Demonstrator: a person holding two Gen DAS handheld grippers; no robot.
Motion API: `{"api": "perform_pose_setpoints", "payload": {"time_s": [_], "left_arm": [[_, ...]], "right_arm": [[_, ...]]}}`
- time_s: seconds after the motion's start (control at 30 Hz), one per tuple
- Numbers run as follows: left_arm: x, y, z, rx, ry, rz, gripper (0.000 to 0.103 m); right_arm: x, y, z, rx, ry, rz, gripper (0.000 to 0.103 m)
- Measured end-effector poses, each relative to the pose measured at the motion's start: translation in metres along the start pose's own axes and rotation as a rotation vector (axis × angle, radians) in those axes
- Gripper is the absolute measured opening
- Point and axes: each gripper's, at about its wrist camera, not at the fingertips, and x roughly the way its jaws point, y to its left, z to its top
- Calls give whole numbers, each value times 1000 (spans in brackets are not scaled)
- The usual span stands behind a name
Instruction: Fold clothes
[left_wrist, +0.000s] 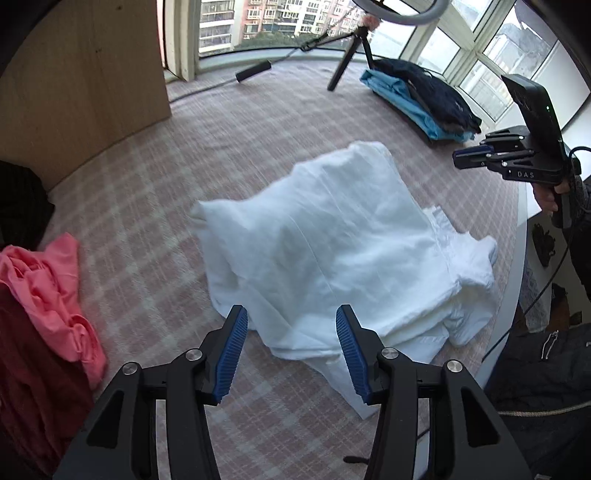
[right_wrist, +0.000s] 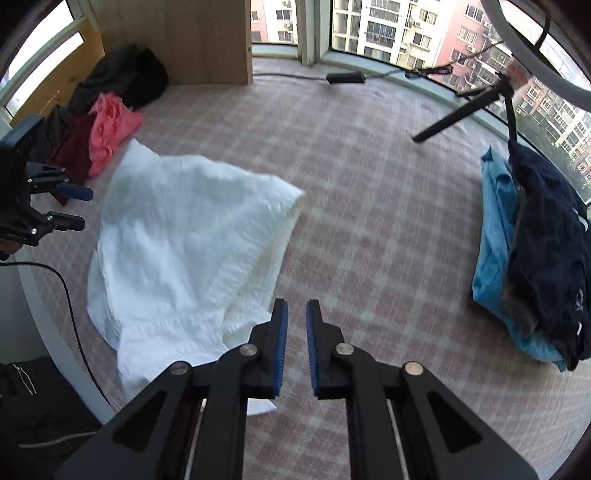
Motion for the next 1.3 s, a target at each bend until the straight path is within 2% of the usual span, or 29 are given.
{"api": "perform_pose_setpoints", "payload": {"time_s": [0.13, 0.23, 0.3, 0.37, 0.43, 0.47, 0.5, 0.63, 0.73, 0.87, 1.03, 1.17, 1.3], "left_arm": [[25, 4, 47, -12, -54, 3, 49], [46, 2, 56, 7, -43, 22, 49], [68, 8, 60, 9, -10, 59, 48], [78, 26, 59, -65, -1, 17, 47], [82, 39, 59, -115, -3, -21, 46], [78, 37, 58, -101, -10, -17, 46], [75, 36, 58, -88, -17, -12, 46], [53, 30, 51, -69, -48, 24, 47], [35, 27, 41, -71, -58, 31, 47], [9, 9, 9, -53, -43, 40, 47], [-10, -26, -39, -20, -29, 11, 47], [-3, -59, -65, 23, -8, -59, 47], [16, -82, -73, 62, 28, -95, 47]], "right_arm": [[36, 25, 39, -44, 0, 37, 11], [73, 32, 57, -63, 42, 46, 11], [95, 27, 63, -65, 63, 32, 11], [114, 15, 70, -56, 83, -47, 10], [121, -5, 75, 11, 69, -37, 22], [122, -13, 76, 37, 85, -24, 30], [119, -16, 77, 48, 88, -20, 31], [82, 4, 74, -13, -7, -1, 31], [60, 27, 61, -50, -15, 51, 31], [28, 46, 31, -68, 0, 101, 33], [-17, 49, -49, 23, 32, 98, 33], [-3, 59, -66, 84, 48, 99, 38], [11, 70, -81, 146, 65, 100, 40]]}}
